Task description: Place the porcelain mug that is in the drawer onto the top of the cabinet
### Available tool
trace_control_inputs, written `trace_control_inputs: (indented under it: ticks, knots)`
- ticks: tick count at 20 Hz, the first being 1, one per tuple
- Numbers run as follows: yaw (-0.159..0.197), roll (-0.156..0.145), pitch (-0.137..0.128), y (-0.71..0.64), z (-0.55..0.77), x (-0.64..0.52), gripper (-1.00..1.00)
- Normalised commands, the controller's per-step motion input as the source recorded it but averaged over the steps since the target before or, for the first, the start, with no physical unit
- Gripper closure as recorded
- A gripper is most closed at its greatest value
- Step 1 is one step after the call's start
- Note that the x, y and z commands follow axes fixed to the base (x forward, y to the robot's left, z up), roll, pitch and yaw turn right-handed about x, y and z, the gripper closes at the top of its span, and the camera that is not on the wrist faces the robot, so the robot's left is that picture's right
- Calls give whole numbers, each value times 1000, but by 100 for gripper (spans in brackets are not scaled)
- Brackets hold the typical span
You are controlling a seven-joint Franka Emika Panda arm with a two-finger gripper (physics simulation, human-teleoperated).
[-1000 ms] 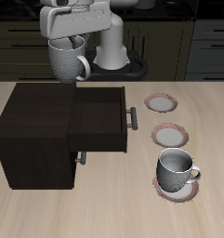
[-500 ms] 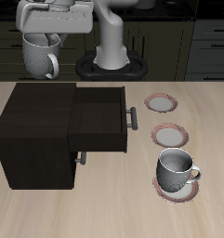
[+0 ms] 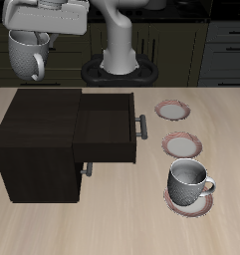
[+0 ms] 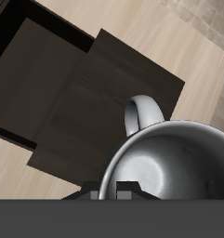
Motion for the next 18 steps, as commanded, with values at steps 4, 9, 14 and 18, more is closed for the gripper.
trace_control_inputs:
  ticks: [4, 9, 14, 18]
  knots:
    - [-104, 0, -47, 117, 179, -12, 100]
    - [-139, -12, -62, 7, 139, 157, 100]
    - [-40, 24, 9, 184, -167, 198, 100]
    - [-12, 44, 46, 369, -442, 258, 100]
